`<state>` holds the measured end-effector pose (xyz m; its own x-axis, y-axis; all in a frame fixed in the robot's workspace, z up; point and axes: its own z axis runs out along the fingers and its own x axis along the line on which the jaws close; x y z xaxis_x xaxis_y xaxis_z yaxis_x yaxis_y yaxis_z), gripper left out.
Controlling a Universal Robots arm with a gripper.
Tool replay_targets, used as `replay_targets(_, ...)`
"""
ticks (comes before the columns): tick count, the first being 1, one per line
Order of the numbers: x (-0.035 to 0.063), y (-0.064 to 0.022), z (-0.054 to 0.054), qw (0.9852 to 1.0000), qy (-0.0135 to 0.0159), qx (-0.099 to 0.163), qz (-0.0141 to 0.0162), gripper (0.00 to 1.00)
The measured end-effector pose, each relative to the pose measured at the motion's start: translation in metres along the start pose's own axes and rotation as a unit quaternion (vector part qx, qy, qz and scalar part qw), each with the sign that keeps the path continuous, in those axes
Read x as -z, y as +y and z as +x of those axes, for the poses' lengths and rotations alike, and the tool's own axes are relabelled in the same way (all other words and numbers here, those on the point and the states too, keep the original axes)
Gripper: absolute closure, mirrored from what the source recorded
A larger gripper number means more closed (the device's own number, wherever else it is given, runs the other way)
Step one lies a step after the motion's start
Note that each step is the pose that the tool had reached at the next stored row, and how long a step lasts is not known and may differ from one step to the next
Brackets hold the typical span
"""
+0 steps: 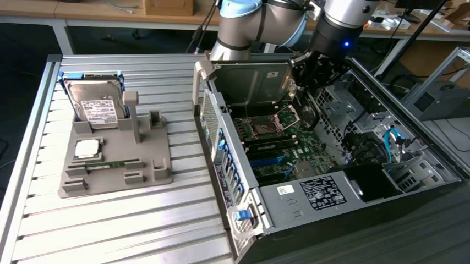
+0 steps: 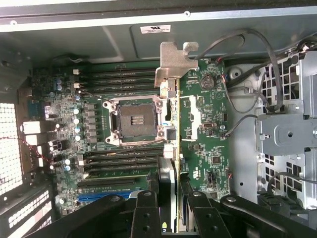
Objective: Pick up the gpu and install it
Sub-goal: 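Pick up the gpu and move the gpu toward the slot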
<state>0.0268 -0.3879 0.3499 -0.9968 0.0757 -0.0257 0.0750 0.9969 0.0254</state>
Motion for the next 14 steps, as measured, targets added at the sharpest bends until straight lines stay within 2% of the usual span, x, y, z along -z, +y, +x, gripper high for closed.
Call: replay_targets(14, -0.0025, 0.0001, -0.0025, 1.0, 0.0, 0.0, 0.0007, 0.73)
